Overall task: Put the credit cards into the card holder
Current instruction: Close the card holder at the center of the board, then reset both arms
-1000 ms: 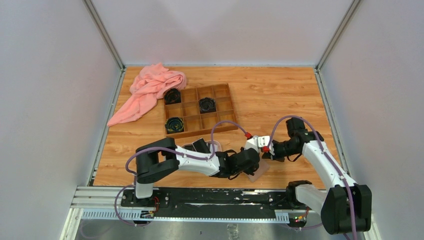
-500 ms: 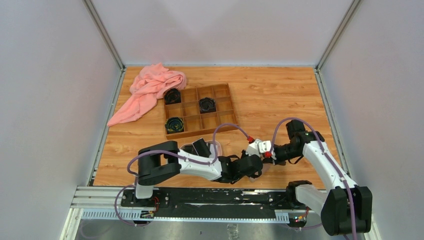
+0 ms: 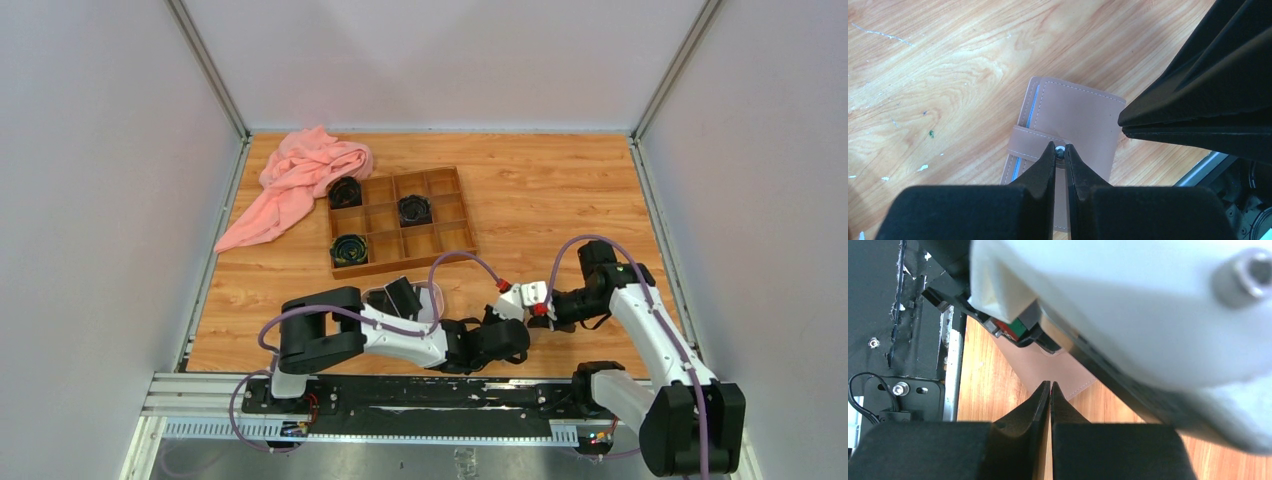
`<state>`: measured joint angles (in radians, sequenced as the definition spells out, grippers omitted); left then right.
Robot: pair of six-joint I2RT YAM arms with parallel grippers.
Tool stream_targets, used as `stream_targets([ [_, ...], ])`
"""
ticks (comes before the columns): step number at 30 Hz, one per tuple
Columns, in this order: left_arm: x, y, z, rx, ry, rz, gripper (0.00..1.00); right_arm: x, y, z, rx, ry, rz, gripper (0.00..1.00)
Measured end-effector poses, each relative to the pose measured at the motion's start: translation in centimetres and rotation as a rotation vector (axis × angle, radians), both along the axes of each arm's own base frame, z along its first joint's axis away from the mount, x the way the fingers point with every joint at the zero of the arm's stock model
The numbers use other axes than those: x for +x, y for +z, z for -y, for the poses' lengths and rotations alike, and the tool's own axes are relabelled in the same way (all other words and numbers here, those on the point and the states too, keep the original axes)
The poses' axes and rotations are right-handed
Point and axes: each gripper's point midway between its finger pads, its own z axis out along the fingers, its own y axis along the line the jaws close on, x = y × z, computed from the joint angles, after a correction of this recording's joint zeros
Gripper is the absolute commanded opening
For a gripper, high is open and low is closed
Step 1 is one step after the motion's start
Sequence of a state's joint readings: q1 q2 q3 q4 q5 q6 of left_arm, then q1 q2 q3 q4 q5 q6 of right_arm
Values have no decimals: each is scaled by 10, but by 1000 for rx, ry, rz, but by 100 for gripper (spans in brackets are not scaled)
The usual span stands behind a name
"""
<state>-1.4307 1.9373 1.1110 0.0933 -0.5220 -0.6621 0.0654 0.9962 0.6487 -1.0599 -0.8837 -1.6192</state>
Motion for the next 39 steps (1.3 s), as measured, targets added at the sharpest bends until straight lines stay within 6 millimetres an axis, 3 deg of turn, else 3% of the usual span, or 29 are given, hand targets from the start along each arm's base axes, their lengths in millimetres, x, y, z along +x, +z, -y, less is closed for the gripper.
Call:
stream_targets([
  [9, -1, -4, 0, 1, 13, 28, 0, 2, 2, 1, 6, -12, -1, 8],
  [13, -1, 0, 0, -4, 14, 41, 13, 3, 3, 1, 8, -15, 3, 20],
  [17, -3, 1, -5, -12, -9, 29, 19, 3, 3, 1, 10, -15, 0, 30],
  [24, -3, 8, -13, -12, -72, -35, 35, 3, 2, 2, 10, -22, -12, 37],
  [29, 1, 15, -38, 56, -96, -41, 44, 4, 2, 3, 10, -31, -20, 40],
  [33, 9, 47, -57, 65, -103, 16, 55, 9, 6, 4, 9, -50, -26, 45],
  [36, 14, 86, -70, 19, -103, 87, 64, 15, 12, 5, 7, -78, -35, 50],
  [39, 17, 123, -89, -34, -98, 158, 81, 24, 21, 6, 0, -120, -53, 61],
])
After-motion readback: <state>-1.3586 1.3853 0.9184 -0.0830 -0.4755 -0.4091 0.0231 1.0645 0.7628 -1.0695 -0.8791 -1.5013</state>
